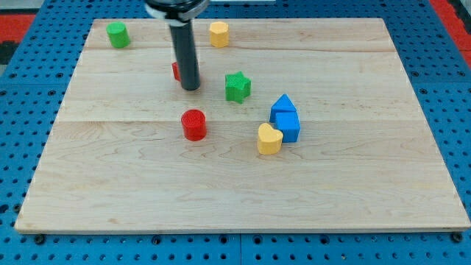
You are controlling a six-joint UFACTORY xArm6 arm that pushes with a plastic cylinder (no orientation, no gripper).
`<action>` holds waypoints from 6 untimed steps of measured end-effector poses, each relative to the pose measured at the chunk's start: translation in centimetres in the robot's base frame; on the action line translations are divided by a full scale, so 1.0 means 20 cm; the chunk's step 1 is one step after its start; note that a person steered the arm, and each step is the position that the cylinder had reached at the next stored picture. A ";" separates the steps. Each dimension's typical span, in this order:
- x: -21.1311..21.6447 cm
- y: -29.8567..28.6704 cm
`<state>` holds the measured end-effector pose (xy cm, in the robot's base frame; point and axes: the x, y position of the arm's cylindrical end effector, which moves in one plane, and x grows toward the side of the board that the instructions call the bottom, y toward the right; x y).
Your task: Place the red star above the green star
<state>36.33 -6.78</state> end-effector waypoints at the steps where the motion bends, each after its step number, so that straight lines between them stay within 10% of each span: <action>1: 0.00 -0.02; 4: -0.02 -0.53; 6: -0.31 0.39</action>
